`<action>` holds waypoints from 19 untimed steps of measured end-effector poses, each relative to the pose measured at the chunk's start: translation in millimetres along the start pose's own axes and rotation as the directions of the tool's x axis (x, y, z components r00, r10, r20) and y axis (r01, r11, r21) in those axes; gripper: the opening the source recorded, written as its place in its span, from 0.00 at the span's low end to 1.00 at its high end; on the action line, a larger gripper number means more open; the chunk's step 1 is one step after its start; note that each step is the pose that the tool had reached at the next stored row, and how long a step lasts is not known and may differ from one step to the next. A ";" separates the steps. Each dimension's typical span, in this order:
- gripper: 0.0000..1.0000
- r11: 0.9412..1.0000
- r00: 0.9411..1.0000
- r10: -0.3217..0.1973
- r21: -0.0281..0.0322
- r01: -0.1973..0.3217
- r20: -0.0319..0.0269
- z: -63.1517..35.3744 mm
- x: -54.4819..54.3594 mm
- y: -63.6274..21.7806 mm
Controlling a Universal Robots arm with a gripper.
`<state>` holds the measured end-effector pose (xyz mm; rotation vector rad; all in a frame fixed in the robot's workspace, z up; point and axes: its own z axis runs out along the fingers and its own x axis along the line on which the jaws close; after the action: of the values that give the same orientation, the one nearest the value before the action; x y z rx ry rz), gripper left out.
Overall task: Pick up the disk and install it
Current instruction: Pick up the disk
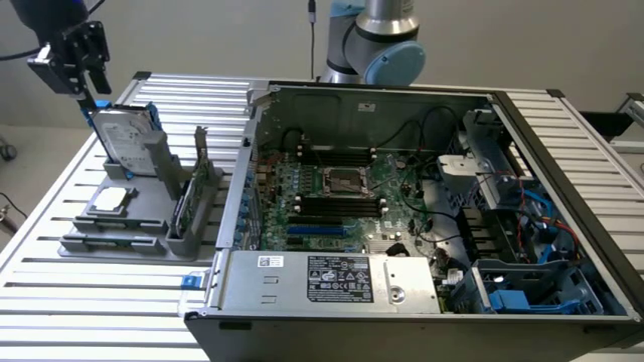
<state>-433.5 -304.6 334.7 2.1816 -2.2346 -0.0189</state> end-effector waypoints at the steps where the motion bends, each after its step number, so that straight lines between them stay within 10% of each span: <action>1: 0.54 1.000 1.000 0.000 0.000 0.000 0.000 1.8 -0.1 -0.3; 19: 0.54 1.000 1.000 0.000 0.000 0.000 0.000 34.6 -3.1 3.6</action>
<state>-437.7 -301.6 300.2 2.1815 -2.2346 -0.0188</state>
